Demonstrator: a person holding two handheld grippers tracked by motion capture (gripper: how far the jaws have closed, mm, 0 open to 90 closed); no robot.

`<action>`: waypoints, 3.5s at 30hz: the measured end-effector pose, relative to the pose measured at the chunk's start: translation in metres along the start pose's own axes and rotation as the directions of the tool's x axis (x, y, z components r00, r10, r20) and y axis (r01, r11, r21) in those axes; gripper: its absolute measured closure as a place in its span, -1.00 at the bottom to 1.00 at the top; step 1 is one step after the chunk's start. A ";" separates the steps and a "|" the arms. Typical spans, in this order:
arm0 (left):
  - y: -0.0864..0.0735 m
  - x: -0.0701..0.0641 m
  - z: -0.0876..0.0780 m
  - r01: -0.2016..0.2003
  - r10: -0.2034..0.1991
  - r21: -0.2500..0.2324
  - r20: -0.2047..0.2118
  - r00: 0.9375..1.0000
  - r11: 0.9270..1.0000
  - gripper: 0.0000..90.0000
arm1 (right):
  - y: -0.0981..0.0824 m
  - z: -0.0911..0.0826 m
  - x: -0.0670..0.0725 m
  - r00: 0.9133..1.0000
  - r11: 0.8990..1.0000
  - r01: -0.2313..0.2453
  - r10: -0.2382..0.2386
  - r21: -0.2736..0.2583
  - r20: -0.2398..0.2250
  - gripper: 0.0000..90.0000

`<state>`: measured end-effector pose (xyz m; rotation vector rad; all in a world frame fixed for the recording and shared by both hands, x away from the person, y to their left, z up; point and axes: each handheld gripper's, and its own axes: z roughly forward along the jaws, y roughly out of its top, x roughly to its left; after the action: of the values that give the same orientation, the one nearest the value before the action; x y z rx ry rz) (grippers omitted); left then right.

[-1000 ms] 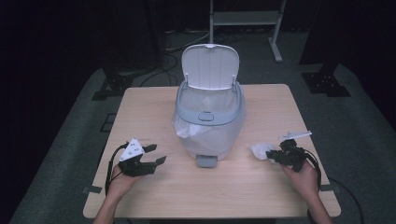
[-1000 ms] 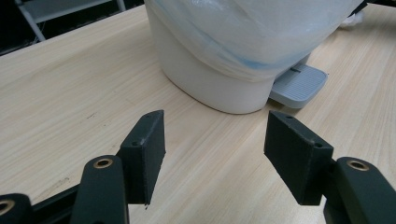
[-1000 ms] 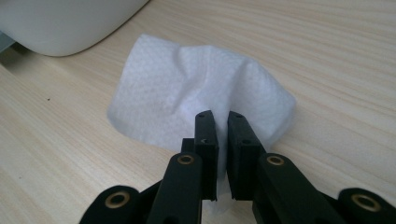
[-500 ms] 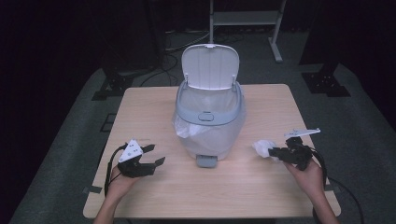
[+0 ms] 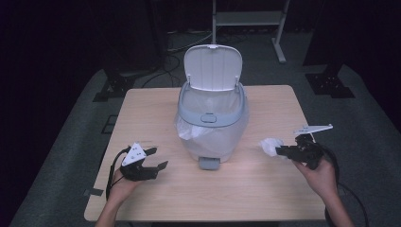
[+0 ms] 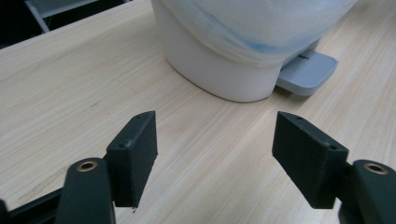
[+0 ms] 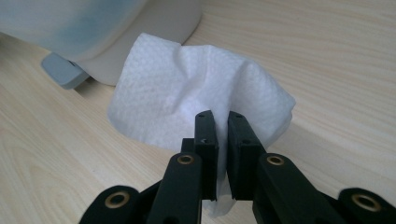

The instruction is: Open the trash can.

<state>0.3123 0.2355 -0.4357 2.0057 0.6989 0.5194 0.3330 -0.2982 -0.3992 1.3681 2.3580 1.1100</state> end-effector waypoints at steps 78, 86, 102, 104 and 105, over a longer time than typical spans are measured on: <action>-0.005 0.003 0.001 0.026 -0.026 0.016 -0.020 0.999 1.000 -0.51 | 0.136 -0.099 0.055 0.977 0.978 0.177 -0.188 -0.114 -0.097 0.85; -0.005 0.003 0.001 0.037 -0.036 0.025 -0.027 0.999 0.999 -0.57 | 0.149 -0.102 0.062 0.974 0.974 0.187 -0.200 -0.126 -0.103 0.85; -0.006 0.004 0.001 0.042 -0.041 0.029 -0.036 0.998 0.999 -0.60 | 0.173 -0.101 0.080 0.963 0.964 0.227 -0.243 -0.136 -0.113 0.85; -0.006 0.004 0.001 0.043 -0.042 0.028 -0.036 0.999 0.999 -0.60 | 0.176 -0.101 0.082 0.961 0.963 0.234 -0.250 -0.135 -0.116 0.85; -0.006 0.004 0.001 0.042 -0.041 0.028 -0.036 0.999 0.999 -0.60 | 0.177 -0.100 0.083 0.960 0.962 0.239 -0.254 -0.133 -0.115 0.85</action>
<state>0.3146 0.2397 -0.4412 2.0083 0.7721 0.5240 0.3537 -0.2299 -0.1912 0.9565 2.4260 1.2746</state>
